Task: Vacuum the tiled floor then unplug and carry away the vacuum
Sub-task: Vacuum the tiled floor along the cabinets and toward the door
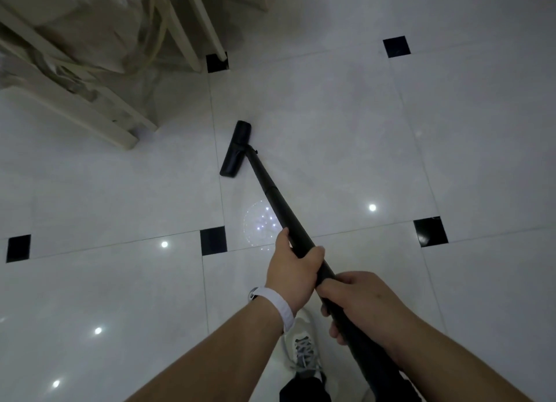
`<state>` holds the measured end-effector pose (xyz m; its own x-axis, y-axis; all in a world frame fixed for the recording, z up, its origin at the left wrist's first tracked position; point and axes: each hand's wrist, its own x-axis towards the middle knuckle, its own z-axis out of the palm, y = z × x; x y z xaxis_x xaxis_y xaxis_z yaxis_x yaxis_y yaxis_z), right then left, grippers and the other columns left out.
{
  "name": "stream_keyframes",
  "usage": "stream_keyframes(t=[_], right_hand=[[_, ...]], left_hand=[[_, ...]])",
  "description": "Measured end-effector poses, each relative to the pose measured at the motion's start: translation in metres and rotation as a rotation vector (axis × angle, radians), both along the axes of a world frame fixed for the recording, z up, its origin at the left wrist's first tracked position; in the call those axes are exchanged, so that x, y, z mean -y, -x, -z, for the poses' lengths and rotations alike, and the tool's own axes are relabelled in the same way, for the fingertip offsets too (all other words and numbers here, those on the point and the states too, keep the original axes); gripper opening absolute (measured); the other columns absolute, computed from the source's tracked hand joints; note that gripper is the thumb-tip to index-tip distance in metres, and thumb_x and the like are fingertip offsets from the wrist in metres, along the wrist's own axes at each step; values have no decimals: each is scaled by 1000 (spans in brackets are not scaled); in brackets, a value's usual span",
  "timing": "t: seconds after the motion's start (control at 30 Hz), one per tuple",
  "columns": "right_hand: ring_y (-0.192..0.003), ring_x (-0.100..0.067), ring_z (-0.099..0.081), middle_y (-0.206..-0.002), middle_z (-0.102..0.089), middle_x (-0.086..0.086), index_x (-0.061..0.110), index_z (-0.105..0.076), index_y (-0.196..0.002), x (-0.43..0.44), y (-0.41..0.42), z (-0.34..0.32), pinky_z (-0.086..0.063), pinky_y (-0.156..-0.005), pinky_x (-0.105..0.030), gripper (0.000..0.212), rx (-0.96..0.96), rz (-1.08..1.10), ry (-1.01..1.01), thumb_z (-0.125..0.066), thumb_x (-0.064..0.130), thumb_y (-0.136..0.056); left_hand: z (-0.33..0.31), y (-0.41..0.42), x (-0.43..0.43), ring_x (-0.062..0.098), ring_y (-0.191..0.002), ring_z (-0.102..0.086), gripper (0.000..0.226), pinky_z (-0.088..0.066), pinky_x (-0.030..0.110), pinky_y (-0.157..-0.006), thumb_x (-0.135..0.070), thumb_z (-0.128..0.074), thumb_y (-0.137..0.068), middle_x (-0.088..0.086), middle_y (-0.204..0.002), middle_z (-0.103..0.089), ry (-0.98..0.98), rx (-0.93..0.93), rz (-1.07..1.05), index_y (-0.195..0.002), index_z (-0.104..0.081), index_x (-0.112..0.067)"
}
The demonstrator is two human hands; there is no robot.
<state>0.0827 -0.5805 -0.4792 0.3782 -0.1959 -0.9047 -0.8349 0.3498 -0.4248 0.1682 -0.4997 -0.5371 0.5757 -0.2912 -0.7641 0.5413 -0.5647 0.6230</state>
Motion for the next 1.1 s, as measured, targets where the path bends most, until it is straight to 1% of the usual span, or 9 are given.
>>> stream_keyframes(t=[0.1,0.3,0.43,0.5,0.57,0.67,0.77,0.87,1.1], right_hand=[[-52,-27,-65,-74,-71,-26,-10,-68,-90,4,21,-2,-54,-56,-33,29,1,1,14,-61,18,-86],[-54,-28,-65,-84,-70,-31,-7,-69,-89,15,69,-7,-55,-57,-34,28,-12,11,28,-61,19,-86],[-51,-26,-67,-76,-71,-27,-5,-69,-86,23,104,-13,-56,-56,-33,26,-33,15,37,-61,19,-85],[-48,-23,-65,-62,-68,-19,-8,-69,-87,27,119,-16,-54,-51,-29,26,-36,33,39,-60,18,-87],[-43,-20,-62,-53,-64,-10,-10,-67,-88,32,135,-21,-51,-45,-24,27,-35,49,34,-59,15,-89],[-42,-20,-62,-53,-64,-8,-13,-65,-88,40,162,-26,-48,-43,-23,27,-18,77,30,-60,14,-88],[-38,-19,-59,-48,-62,-7,-14,-64,-85,49,189,-29,-44,-40,-20,27,-11,100,31,-60,13,-87],[-36,-19,-57,-44,-59,-4,-3,-64,-75,59,217,-31,-40,-38,-16,19,-2,148,14,-60,10,-87],[-40,-23,-60,-50,-61,-10,-2,-66,-73,87,275,-39,-46,-42,-22,20,-1,267,-7,-60,12,-85]], left_hand=[[-3,19,5,10,-84,-66,71,-51,16,-61,-26,-65,-88,0,-101,-64,-3,-4,14,-148,-27,-25],[-8,64,20,9,-85,-65,71,-50,14,-60,-26,-65,-88,-2,-102,-62,8,-17,45,-148,-27,-26],[-10,99,29,12,-89,-66,72,-54,19,-68,-28,-65,-89,-1,-106,-63,8,-10,99,-149,-26,-26],[-9,114,34,13,-91,-66,74,-55,23,-74,-29,-65,-88,0,-108,-63,6,-9,112,-150,-25,-25],[-11,131,40,13,-91,-66,73,-55,22,-74,-29,-64,-89,-1,-107,-63,4,-13,119,-150,-25,-24],[-15,156,50,12,-89,-66,71,-53,17,-67,-28,-63,-89,-1,-104,-64,-5,-9,149,-150,-26,-24],[-19,180,59,13,-89,-67,69,-52,16,-65,-28,-63,-89,1,-104,-66,-16,-2,191,-149,-28,-24],[-22,205,72,13,-88,-67,68,-53,18,-67,-27,-63,-89,2,-103,-67,-31,2,235,-148,-29,-23],[-31,257,110,13,-85,-67,61,-51,15,-62,-26,-64,-89,2,-100,-67,-40,14,376,-143,-35,-22]])
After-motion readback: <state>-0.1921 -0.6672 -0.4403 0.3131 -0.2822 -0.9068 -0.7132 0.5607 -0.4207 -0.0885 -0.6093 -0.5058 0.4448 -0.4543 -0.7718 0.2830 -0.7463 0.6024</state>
